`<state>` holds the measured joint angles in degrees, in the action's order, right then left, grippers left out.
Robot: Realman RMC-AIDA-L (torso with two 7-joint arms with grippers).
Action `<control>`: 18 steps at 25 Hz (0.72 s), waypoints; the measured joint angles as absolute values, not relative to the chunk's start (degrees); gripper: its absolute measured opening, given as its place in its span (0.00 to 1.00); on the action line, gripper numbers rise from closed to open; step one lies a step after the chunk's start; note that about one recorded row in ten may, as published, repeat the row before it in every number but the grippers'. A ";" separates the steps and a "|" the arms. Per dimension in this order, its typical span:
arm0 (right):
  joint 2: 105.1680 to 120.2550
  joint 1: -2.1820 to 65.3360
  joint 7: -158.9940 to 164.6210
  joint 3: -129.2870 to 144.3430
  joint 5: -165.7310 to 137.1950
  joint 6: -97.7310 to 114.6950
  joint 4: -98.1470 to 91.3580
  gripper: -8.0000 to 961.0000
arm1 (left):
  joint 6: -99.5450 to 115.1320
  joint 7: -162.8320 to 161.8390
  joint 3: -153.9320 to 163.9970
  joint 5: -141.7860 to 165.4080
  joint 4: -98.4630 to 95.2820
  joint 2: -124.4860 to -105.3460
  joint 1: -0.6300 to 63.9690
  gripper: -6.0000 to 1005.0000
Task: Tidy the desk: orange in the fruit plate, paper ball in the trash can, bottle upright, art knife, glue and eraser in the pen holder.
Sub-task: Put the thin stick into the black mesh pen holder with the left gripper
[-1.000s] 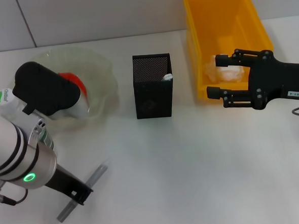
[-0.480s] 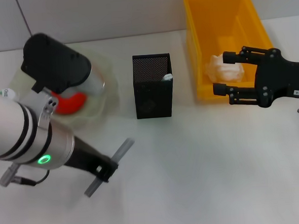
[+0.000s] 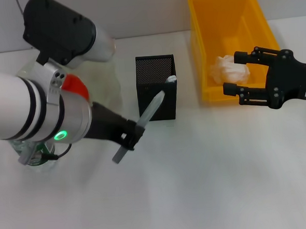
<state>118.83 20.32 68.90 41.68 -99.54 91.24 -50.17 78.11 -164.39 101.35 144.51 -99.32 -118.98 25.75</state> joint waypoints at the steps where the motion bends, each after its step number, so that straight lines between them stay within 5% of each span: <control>1: 118.83 20.31 68.90 41.64 -99.54 91.25 -50.16 0.80 | 77.48 -164.32 101.37 144.15 -99.44 -118.96 25.75 0.14; 18: 118.83 20.11 68.30 41.57 -99.58 91.01 -49.61 0.80 | 66.73 -162.64 101.52 141.07 -103.07 -118.85 24.30 0.14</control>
<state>118.83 20.11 68.30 41.57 -99.58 91.01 -49.61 66.73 -162.64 101.52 141.07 -103.07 -118.85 24.30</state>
